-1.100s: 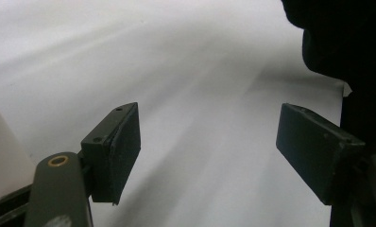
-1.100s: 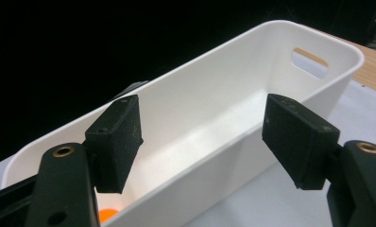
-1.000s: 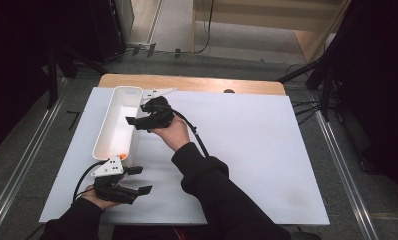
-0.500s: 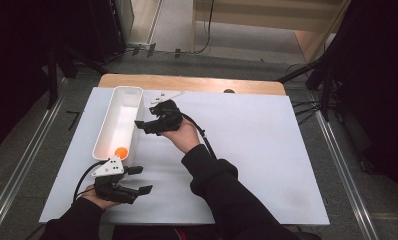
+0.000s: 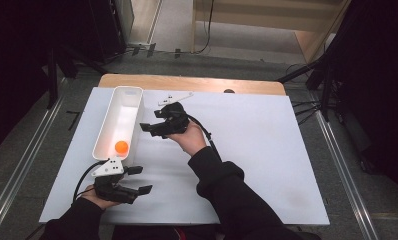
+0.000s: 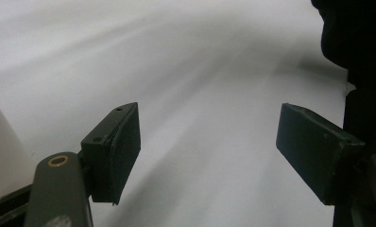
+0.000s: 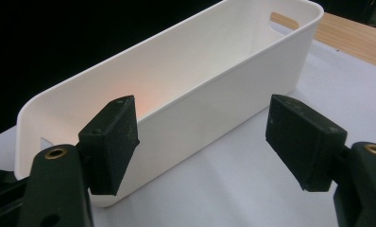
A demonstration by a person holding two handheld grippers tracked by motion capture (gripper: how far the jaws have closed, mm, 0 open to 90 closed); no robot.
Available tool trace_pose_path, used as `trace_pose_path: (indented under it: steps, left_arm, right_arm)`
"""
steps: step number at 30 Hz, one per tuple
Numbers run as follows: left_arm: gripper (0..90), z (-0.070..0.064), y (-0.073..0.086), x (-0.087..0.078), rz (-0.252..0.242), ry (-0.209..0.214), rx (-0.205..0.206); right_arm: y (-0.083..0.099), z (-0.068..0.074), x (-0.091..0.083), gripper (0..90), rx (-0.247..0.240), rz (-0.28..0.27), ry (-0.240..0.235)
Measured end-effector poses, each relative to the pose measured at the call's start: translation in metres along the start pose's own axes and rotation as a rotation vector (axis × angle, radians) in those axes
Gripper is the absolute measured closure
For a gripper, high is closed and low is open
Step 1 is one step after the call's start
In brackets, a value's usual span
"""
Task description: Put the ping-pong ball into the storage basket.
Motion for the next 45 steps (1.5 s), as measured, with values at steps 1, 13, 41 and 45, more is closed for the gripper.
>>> trace_pose_path:
  steps: [1,13,41,45]
  left_arm:
    - [23.1,0.0,0.0,0.0,-0.001,0.0,-0.001]
    - [23.1,0.0,-0.001,0.001,0.003,0.004,0.003]
    - [23.1,-0.001,0.001,0.0,0.0,-0.004,0.001]
    - [23.1,-0.001,0.0,0.001,0.002,-0.005,0.002]
  right_arm:
    - [0.001,0.0,-0.001,24.8,0.004,0.002,-0.001]
    - [0.01,-0.004,-0.013,24.8,-0.003,0.001,0.019]
    - [0.035,-0.012,-0.044,24.9,0.012,0.006,0.023]
    - [0.042,-0.012,-0.049,24.8,0.011,0.01,0.025]
Point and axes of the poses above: each handheld gripper's, and its own axes: x roughly forward along the jaws, y roughly out of its underside, z roughly to its left, the point moved 2 cm from there along x, roughly forward along the jaws, and after that the axes turned 1 degree about -x, right-handed, at the moved point
